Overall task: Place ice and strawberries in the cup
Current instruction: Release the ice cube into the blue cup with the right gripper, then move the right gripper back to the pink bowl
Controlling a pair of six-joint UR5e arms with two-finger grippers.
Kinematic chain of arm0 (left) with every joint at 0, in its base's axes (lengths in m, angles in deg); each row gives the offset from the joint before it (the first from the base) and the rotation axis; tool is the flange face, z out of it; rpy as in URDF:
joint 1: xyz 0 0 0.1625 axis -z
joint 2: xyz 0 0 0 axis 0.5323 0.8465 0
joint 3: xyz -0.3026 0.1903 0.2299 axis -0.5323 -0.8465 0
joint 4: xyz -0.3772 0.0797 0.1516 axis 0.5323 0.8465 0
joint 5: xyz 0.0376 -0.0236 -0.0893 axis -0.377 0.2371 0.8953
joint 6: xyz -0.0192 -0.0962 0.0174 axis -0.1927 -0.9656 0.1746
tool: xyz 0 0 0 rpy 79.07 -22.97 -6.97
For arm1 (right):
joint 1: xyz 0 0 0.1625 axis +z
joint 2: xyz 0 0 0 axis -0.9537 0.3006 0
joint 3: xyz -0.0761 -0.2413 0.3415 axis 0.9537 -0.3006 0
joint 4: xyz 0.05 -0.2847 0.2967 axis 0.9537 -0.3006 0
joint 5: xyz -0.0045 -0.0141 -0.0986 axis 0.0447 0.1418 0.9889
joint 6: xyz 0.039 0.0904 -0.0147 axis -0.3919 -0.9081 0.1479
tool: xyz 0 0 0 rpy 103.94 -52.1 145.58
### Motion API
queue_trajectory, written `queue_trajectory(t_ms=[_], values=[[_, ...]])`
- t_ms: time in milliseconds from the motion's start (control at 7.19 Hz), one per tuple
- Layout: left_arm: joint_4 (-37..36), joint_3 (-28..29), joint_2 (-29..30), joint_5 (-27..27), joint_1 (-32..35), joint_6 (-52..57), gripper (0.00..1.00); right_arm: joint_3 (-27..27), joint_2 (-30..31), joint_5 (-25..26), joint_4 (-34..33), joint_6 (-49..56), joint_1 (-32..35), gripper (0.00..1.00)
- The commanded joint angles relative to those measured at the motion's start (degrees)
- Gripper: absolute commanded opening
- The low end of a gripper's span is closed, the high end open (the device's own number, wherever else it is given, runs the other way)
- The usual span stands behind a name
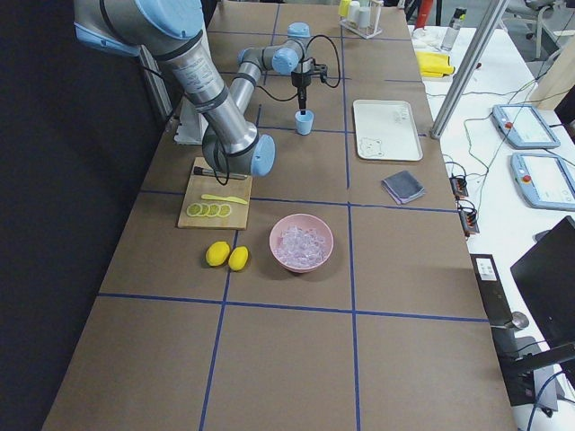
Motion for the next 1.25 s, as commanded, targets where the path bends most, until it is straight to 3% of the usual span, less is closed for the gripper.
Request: queue_trajectory(t_ms=[0, 278, 556, 1112], values=[[0.0, 0.0, 0.0, 0.0, 0.0, 0.0, 1.00, 0.2, 0.0, 0.6, 0.1, 0.1, 0.0, 0.90], [0.0, 0.0, -0.1, 0.0, 0.0, 0.0, 1.00, 0.8, 0.0, -0.3, 0.0, 0.8, 2.1, 0.98], [0.0, 0.0, 0.0, 0.0, 0.0, 0.0, 1.00, 2.3, 2.4, -6.0, -0.2, 4.7, 7.5, 0.98], [0.1, -0.3, 0.0, 0.0, 0.0, 0.0, 1.00, 13.9, 17.8, -14.4, 0.0, 25.6, 20.1, 0.98]])
